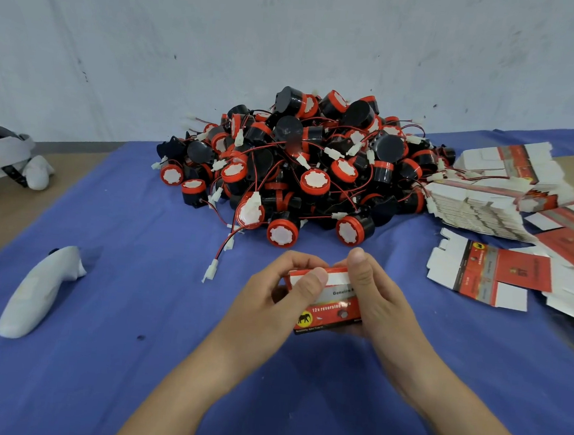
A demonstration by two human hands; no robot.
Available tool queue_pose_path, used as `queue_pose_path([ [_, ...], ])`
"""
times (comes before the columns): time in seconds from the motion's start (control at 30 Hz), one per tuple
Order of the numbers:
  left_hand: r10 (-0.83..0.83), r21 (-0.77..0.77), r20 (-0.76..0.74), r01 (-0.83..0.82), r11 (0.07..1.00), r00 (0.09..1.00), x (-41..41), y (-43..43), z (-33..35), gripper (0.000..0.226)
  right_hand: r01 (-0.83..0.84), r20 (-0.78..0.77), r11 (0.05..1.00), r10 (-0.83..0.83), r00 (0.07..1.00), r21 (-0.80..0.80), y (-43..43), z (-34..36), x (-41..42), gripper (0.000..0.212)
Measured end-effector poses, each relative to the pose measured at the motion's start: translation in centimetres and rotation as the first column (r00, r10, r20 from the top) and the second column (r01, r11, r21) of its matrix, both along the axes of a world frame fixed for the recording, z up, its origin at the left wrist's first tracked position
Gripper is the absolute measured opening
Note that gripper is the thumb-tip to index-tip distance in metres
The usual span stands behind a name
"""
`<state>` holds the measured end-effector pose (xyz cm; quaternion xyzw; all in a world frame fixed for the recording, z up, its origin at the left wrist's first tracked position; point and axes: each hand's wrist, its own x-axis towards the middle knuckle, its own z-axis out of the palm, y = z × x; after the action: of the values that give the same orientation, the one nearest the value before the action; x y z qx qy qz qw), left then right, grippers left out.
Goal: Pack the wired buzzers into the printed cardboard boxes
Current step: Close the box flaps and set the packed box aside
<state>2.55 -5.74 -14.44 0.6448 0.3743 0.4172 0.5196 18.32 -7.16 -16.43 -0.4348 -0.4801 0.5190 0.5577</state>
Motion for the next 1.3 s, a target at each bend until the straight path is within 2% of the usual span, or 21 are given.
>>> queue_pose_path([
  [0.2, 0.011, 0.031, 0.016, -0.012, 0.999, 1.000, 0.4, -0.1, -0.3, 0.021, -0.007, -0.007, 1.000, 0.007, 1.000, -0.012, 0.2, 0.0, 0.3, 0.061],
  [0.37, 0.054, 0.047, 0.053, -0.057, 0.997, 0.997, 0.1, 0.2, -0.2, 0.020, -0.053, 0.028, 0.998, 0.052, 0.998, 0.035, -0.1, -0.1, -0.2, 0.039],
  [0.7, 0.101, 0.072, 0.069, -0.106, 0.992, 0.993, 0.5, -0.1, -0.9, 0.023, -0.020, -0.002, 0.999, 0.020, 1.000, 0.047, -0.2, -0.2, -0.8, 0.046],
  [0.93, 0.072, 0.091, 0.059, -0.077, 0.993, 0.996, 0.6, -0.2, -1.0, 0.022, -0.020, -0.048, 0.997, 0.024, 0.999, 0.068, -0.3, -0.1, -0.7, 0.052],
  [1.3, 0.038, 0.078, 0.065, -0.043, 0.996, 0.997, 0.3, 0.0, -0.7, 0.017, -0.014, -0.028, 1.000, 0.015, 0.999, 0.024, 0.1, -0.3, -0.3, 0.044],
])
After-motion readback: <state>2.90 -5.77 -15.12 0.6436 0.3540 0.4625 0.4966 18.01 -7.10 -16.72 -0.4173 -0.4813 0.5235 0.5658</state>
